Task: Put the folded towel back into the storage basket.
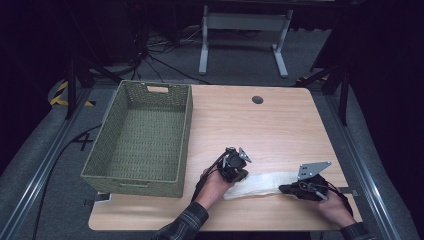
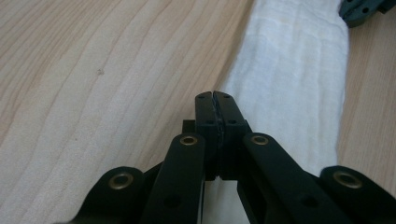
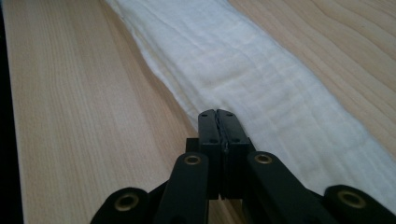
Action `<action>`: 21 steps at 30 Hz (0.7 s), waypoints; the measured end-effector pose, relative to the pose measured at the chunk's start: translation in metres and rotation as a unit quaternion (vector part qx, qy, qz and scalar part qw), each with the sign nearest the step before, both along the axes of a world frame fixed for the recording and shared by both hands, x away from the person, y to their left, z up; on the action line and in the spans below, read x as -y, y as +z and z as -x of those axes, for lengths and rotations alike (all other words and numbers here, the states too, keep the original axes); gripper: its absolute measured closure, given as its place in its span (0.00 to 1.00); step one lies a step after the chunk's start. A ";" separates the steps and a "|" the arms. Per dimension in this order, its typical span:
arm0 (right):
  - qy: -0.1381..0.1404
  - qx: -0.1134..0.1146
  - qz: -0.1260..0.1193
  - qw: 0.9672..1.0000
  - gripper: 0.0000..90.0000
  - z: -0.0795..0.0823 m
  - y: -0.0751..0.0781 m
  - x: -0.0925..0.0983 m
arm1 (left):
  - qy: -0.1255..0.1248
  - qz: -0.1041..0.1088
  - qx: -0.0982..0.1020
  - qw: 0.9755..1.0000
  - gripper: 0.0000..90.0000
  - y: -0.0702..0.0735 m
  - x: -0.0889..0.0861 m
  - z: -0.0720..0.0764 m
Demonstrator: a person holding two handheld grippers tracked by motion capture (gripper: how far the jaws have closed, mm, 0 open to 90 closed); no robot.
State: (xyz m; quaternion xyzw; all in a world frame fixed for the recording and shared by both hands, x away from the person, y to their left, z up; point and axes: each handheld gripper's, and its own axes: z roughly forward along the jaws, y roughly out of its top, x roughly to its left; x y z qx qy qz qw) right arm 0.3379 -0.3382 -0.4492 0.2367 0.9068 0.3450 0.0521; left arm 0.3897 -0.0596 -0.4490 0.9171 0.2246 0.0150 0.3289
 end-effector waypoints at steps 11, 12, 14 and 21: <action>-0.019 0.002 -0.005 1.000 1.00 -0.023 -0.002 -0.003 | -0.010 0.000 -0.022 1.000 1.00 0.000 -0.011 0.013; -0.022 0.000 -0.006 1.000 1.00 -0.025 -0.002 -0.004 | -0.016 0.007 -0.024 1.000 1.00 -0.001 -0.012 0.015; -0.022 0.001 -0.005 1.000 1.00 -0.027 -0.001 -0.005 | -0.015 0.009 -0.024 1.000 1.00 -0.002 -0.013 0.017; -0.021 -0.007 -0.017 1.000 1.00 -0.045 -0.003 -0.013 | -0.033 0.008 -0.034 0.999 1.00 -0.002 -0.017 0.027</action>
